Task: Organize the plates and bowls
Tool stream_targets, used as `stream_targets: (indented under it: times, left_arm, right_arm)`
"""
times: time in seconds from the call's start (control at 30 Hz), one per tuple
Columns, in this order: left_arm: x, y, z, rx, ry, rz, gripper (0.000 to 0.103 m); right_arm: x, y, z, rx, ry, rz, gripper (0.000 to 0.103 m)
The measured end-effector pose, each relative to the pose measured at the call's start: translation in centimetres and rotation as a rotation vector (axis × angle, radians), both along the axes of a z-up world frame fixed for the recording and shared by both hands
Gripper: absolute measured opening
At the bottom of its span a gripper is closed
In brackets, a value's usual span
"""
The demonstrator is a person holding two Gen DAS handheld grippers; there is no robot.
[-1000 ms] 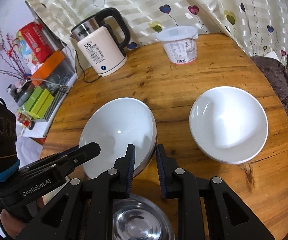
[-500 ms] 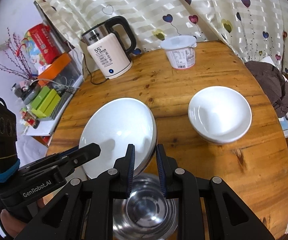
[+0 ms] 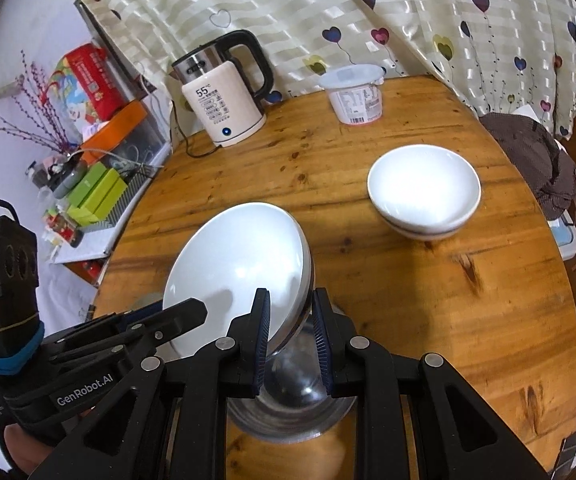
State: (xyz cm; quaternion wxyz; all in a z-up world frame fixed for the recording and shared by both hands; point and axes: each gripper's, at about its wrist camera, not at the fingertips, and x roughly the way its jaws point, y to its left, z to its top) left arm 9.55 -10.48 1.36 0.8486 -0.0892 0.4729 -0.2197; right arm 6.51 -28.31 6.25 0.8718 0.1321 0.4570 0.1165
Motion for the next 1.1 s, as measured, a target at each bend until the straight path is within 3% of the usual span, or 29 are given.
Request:
stream_targets:
  times: [1.1]
  left_arm:
    - [-2.2, -1.1, -3.8, 0.047, 0.103, -0.038, 0.029]
  right_arm:
    - [-1.8, -0.8, -4.5, -0.009, 0.118, -0.007, 0.021]
